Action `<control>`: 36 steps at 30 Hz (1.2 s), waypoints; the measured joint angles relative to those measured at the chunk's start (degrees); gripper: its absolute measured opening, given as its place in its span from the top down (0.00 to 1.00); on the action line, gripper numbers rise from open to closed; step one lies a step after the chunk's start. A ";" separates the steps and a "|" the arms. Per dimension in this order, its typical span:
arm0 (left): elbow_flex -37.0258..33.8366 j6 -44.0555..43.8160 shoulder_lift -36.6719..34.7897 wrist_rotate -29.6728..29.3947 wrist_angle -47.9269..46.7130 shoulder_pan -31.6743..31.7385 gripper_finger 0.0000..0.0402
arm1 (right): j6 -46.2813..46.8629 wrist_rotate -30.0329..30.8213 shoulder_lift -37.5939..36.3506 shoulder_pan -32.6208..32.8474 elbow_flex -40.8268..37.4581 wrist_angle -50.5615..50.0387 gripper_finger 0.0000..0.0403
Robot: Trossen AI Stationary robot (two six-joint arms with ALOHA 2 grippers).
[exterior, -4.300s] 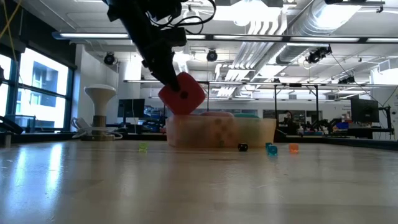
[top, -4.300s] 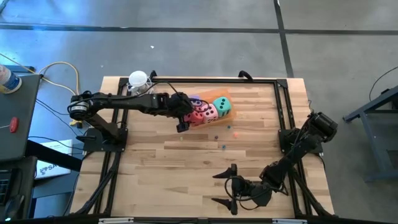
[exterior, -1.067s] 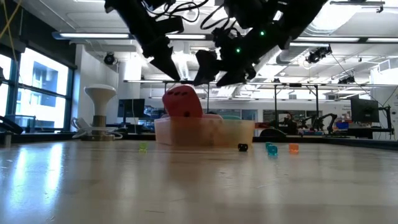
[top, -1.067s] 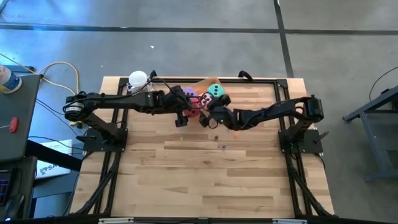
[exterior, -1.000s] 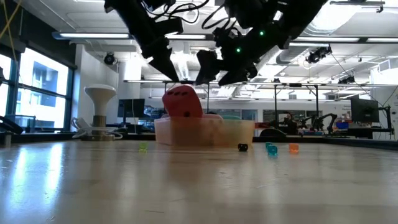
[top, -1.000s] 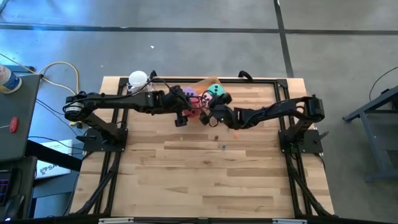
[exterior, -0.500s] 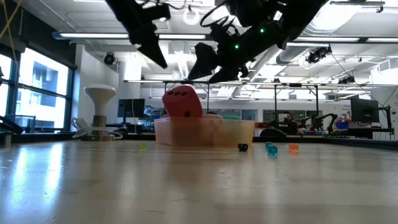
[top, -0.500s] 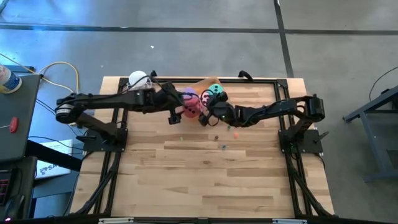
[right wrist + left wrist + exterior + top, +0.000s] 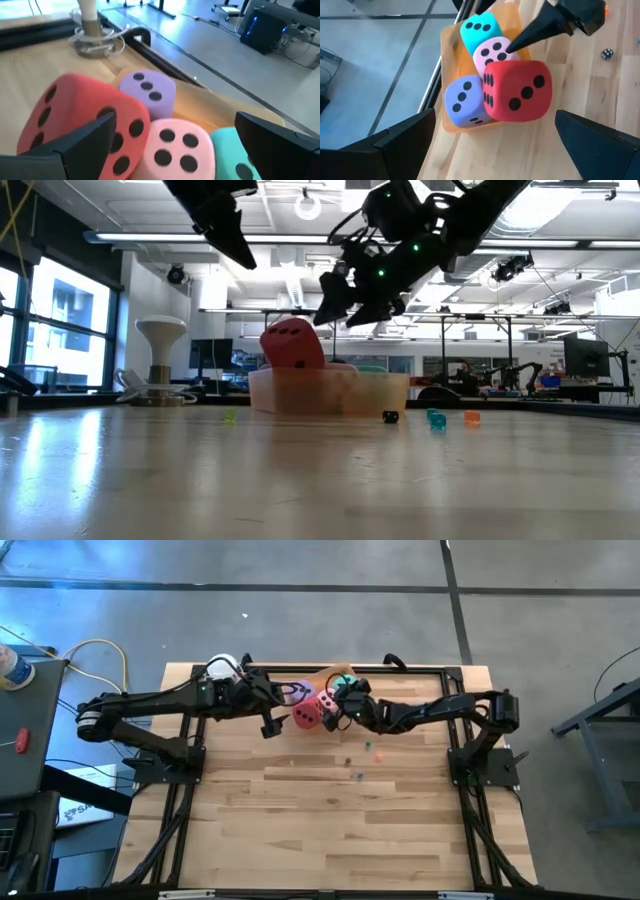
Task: Pick & Place Dice
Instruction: Put the big red die into the orange bin
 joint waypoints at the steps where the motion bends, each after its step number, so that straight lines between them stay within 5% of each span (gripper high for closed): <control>1: 0.00 -0.11 0.00 -0.02 0.00 0.00 0.00 | 0.00 0.00 0.00 -0.14 0.02 0.50 0.01; 11: 0.00 -0.61 0.00 0.00 -2.23 0.00 0.00 | -7.60 -4.03 -0.04 4.42 0.02 6.57 0.01; 16: 0.00 -0.61 0.00 0.00 -2.24 0.00 0.00 | -10.34 1.96 2.76 4.05 0.07 6.65 0.01; 36: 0.00 -0.90 0.02 0.00 -2.25 0.00 0.00 | -10.76 9.97 4.15 0.54 0.13 5.33 0.01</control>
